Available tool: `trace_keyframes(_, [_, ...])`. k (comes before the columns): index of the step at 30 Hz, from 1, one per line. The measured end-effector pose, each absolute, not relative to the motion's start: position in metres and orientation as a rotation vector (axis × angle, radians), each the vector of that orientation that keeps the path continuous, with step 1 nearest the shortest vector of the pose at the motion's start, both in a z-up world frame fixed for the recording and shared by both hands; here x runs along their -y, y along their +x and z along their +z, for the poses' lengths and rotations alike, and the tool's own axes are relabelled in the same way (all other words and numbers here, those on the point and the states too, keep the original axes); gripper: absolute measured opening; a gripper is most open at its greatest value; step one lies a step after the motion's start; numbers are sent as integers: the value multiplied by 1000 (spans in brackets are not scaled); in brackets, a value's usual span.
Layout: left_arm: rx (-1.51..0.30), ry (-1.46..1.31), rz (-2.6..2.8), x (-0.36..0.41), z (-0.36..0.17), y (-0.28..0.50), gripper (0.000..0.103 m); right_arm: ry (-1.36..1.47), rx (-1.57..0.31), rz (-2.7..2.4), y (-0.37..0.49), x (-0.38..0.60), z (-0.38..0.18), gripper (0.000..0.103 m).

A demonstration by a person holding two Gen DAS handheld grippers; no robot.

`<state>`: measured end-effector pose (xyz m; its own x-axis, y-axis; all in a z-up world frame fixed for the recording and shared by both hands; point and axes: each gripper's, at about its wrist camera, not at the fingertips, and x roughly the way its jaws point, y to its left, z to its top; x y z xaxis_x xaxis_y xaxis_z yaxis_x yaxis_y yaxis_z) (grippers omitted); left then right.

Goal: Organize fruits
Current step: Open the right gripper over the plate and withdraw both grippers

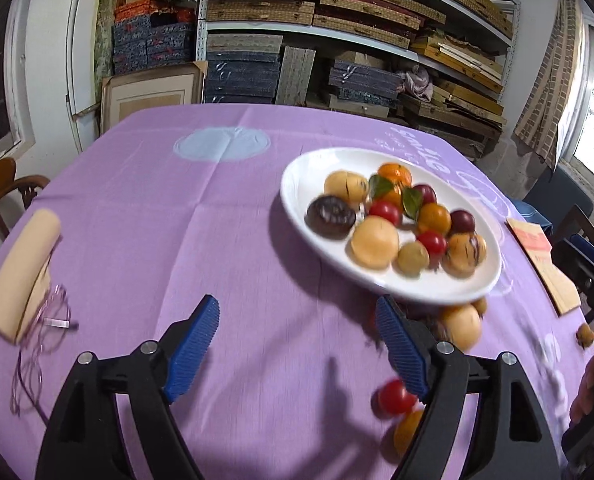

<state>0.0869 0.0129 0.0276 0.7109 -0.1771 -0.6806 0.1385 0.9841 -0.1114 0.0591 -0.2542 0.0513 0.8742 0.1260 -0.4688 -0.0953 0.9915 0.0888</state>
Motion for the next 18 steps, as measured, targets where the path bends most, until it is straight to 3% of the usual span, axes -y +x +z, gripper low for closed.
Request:
trace_keyframes(9, [-746, 44, -245, 21, 19, 28, 82, 107, -514, 93, 41, 270, 33, 95])
trace_keyframes(18, [-795, 74, -294, 44, -1, 26, 81, 146, -532, 100, 43, 276, 30, 95])
